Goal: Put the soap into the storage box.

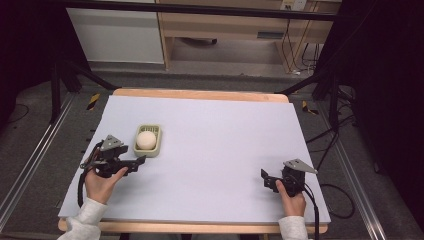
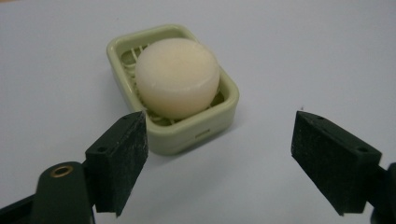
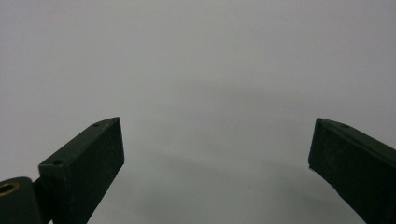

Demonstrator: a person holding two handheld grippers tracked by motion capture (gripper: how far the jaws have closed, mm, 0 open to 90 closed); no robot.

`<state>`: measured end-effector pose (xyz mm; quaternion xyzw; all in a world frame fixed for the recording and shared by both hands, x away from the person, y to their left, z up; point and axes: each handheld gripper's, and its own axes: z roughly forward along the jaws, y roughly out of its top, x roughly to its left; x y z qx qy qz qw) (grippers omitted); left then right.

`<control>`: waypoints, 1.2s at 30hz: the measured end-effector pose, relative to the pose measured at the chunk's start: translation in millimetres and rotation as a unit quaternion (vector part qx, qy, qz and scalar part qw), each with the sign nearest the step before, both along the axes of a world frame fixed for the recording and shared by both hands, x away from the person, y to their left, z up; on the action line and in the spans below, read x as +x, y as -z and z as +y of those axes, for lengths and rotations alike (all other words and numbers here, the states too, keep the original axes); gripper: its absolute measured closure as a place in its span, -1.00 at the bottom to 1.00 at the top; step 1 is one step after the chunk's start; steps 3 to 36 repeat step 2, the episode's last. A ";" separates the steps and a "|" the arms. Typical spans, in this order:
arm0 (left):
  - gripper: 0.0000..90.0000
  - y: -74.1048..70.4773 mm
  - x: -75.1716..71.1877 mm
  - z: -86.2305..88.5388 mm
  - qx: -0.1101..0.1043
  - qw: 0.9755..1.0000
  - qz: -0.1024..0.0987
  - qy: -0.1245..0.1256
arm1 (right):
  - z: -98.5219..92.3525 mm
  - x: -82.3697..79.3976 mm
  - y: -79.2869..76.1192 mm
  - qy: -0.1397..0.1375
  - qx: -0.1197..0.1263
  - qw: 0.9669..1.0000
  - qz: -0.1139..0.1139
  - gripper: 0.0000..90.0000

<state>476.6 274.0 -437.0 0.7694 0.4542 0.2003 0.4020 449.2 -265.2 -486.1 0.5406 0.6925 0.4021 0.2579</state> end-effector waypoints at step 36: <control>-0.59 2.0 -3.4 2.1 0.001 1.000 0.002 -0.001 | 0.0 0.4 0.3 -0.001 -0.003 1.000 0.000 -0.92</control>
